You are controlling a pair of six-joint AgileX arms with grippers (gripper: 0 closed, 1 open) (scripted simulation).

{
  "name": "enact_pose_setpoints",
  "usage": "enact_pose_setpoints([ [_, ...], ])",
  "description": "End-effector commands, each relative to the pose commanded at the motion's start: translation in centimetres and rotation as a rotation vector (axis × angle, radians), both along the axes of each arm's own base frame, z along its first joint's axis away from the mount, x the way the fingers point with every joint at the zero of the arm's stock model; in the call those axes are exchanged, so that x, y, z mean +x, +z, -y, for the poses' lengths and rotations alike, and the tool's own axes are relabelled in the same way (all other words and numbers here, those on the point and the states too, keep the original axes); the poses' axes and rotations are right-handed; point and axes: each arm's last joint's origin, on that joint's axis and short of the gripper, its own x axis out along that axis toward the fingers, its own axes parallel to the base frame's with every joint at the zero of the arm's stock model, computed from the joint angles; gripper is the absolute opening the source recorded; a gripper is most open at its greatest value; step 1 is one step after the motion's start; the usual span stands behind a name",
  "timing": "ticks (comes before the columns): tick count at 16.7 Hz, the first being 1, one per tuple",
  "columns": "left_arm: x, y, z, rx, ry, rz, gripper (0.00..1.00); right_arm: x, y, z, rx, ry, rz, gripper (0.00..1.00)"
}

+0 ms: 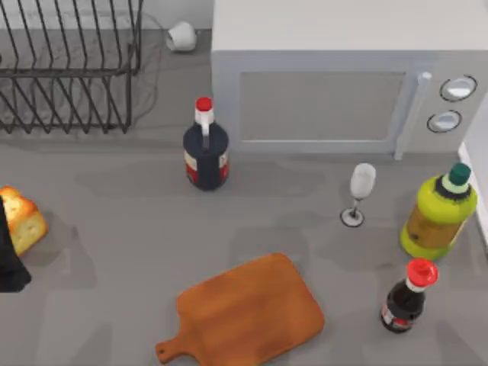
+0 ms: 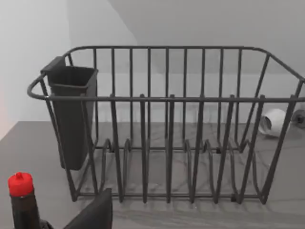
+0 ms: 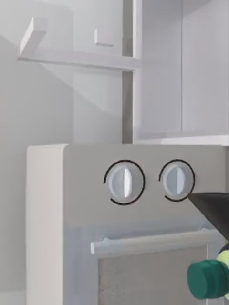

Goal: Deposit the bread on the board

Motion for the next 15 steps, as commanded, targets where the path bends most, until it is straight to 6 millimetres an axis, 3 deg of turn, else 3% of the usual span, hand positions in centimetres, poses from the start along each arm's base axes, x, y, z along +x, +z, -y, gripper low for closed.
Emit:
enact_pose_setpoints([
  [4,0.0,0.5,0.0,0.015,0.003,-0.024,1.00,0.0,0.0,0.0,0.000,0.000,0.000,1.00],
  [9,1.1,4.2,-0.2,0.128,-0.002,-0.234,1.00,0.0,0.0,0.0,0.000,0.000,0.000,1.00],
  [12,3.7,6.4,-0.3,0.223,-0.036,-0.474,1.00,0.0,0.0,0.0,0.000,0.000,0.000,1.00],
  [15,7.9,7.3,-0.6,0.315,-0.107,-0.759,1.00,0.0,0.0,0.0,0.000,0.000,0.000,1.00],
])
